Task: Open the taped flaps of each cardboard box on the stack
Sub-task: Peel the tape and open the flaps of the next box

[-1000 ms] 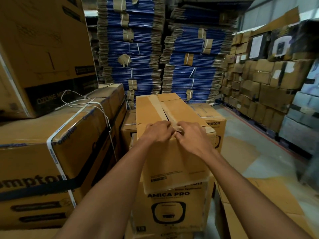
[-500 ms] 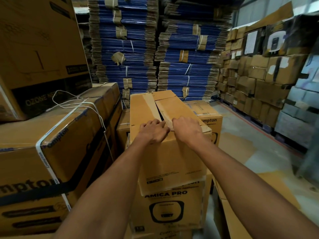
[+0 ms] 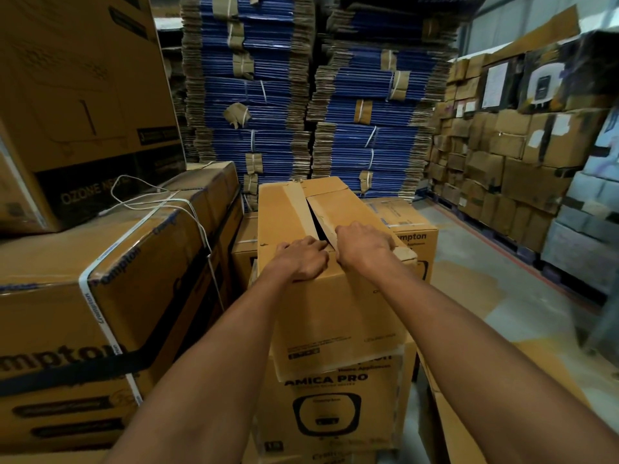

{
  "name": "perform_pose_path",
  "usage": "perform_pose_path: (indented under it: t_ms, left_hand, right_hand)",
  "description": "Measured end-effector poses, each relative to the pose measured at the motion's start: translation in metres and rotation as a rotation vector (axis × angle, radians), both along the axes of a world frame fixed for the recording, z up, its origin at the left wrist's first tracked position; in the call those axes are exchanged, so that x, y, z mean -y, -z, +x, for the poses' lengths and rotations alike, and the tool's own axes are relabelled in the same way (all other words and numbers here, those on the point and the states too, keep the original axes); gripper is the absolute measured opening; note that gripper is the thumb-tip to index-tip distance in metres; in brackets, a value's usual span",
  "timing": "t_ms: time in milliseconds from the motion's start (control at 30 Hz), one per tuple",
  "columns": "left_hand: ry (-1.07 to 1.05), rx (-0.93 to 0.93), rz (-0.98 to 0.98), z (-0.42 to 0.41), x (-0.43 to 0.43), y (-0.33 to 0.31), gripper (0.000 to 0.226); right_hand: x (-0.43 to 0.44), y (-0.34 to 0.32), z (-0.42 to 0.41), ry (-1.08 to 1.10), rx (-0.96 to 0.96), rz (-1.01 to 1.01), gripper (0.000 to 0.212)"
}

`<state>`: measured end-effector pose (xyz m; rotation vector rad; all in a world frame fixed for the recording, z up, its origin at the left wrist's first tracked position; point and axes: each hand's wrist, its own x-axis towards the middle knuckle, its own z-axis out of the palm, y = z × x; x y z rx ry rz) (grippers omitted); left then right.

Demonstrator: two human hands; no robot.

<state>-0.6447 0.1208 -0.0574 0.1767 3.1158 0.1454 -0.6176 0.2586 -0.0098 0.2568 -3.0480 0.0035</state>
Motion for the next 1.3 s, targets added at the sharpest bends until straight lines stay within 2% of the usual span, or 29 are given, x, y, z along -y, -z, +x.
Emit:
perform_pose_path:
  t_ms: [233,367,600,633,700,800,1000,1100,1200,1300]
  left_hand:
    - [-0.016,-0.047,0.005,0.001,-0.003,-0.001,0.063]
    - [-0.036,-0.018,0.044,0.004,-0.008,-0.006,0.079]
    - [-0.086,0.187,0.169,-0.013,-0.012,-0.036,0.1]
    - [-0.088,0.204,0.165,-0.014,-0.017,-0.043,0.094]
    - [-0.097,0.21,0.164,-0.019,-0.026,-0.055,0.067]
    - [-0.09,0.187,0.151,-0.016,-0.037,-0.069,0.058]
    - [-0.17,0.004,0.351,-0.003,-0.033,-0.068,0.063]
    - [-0.131,-0.211,0.38,0.014,-0.033,-0.069,0.077]
    - [-0.023,-0.402,0.408,0.035,-0.033,-0.072,0.08]
    - [0.071,-0.617,0.328,0.057,-0.035,-0.071,0.081]
  right_hand:
    - [-0.002,0.008,0.0,-0.089,-0.104,0.033,0.043]
    - [-0.012,0.017,0.001,-0.091,-0.156,0.072,0.041]
    - [-0.049,0.0,0.016,-0.167,-0.218,0.15,0.02]
    - [-0.054,0.0,0.018,-0.18,-0.228,0.177,0.018]
    - [-0.058,-0.001,0.02,-0.196,-0.234,0.204,0.015]
    - [-0.058,-0.003,0.017,-0.187,-0.247,0.203,0.015]
    - [-0.06,-0.011,0.004,-0.112,-0.324,0.156,0.019]
    - [-0.071,-0.017,-0.003,-0.052,-0.353,0.048,0.017]
    - [-0.082,-0.023,-0.013,-0.018,-0.311,-0.093,0.019]
    - [-0.091,-0.029,-0.028,0.031,-0.215,-0.268,0.022]
